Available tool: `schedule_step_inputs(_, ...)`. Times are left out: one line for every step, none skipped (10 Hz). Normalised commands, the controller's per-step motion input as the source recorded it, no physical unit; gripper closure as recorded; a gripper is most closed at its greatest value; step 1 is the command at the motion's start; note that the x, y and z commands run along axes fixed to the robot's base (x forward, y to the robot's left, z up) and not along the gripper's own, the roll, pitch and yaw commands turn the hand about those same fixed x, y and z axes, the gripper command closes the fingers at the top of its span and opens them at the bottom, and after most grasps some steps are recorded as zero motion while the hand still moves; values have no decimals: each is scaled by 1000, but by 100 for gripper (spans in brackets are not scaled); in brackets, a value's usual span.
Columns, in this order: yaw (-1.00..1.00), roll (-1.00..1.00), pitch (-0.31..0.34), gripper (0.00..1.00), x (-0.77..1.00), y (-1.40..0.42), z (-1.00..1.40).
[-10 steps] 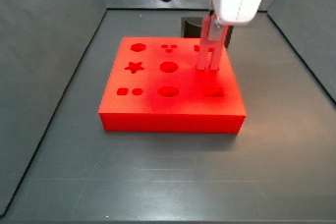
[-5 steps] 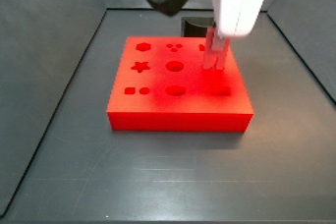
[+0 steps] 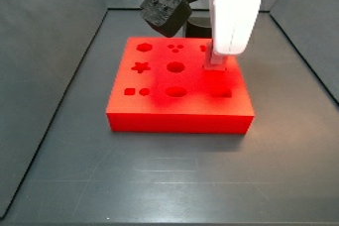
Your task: Insert the double-square object.
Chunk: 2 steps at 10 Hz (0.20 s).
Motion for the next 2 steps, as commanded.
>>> schedule_step_inputs(0, 4, 0, 100, 0, 0, 0)
schedule_step_inputs(0, 0, 0, 100, 0, 0, 0)
